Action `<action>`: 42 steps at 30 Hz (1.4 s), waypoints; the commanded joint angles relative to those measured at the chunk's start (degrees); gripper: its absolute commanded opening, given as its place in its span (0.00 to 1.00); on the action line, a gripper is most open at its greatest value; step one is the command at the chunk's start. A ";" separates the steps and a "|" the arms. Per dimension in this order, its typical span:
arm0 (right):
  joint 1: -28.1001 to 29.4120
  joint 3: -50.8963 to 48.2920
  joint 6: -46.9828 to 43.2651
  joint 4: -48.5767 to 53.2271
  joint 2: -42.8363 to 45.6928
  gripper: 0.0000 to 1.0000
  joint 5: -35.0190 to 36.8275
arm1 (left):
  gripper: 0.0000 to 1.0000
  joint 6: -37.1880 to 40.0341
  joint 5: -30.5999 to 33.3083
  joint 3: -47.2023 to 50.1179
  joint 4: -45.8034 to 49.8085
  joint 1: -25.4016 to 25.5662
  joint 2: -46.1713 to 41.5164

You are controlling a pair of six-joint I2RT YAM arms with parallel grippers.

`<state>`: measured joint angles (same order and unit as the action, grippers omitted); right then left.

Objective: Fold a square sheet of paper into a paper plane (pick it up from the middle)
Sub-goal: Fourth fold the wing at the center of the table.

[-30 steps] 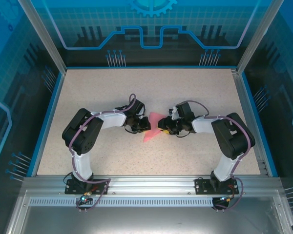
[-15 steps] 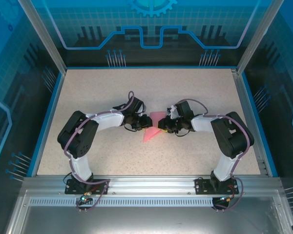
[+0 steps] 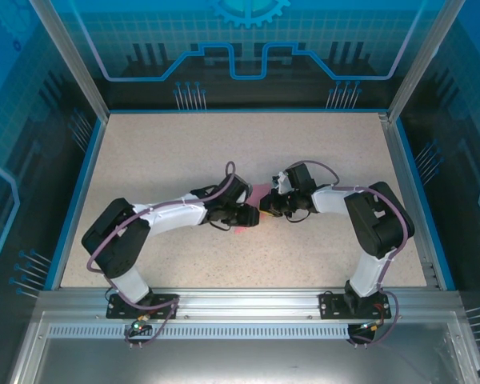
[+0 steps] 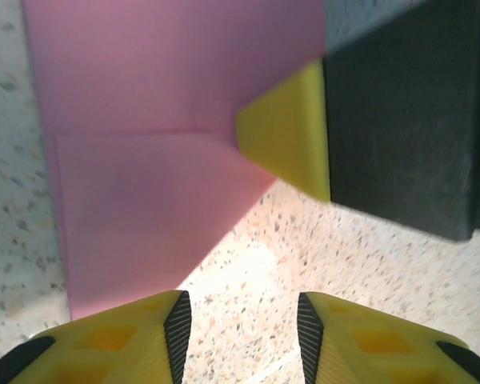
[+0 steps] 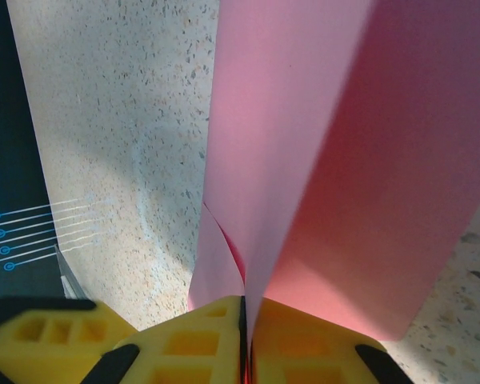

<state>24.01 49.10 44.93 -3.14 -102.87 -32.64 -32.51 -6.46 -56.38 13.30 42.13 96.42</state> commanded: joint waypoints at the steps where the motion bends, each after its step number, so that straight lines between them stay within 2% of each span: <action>1: 0.60 0.91 -0.63 2.02 -0.83 0.09 -1.61 | 0.43 2.75 8.03 0.37 2.66 1.71 0.62; 10: 0.60 2.18 -0.21 2.37 -0.60 0.09 -1.61 | 0.44 4.81 17.64 -1.33 4.14 5.97 3.44; 19: 0.60 2.95 0.02 2.61 -0.41 0.09 -1.80 | 0.41 7.28 27.53 -4.39 7.02 9.86 6.66; 29: 0.63 2.84 -0.11 2.79 -0.56 0.09 -1.70 | 0.40 7.79 32.16 -3.55 5.76 10.90 5.37; 36: 0.53 2.97 -0.10 2.81 -0.73 0.09 -1.75 | 0.30 8.61 32.12 -4.53 6.61 10.88 7.02; 42: 0.61 2.93 -0.13 2.75 -0.74 0.09 -1.87 | 0.27 8.67 32.36 -4.46 6.91 10.89 7.20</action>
<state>24.01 50.92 44.95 -1.48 -102.89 -33.30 -24.88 24.23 -59.55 18.81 52.69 102.56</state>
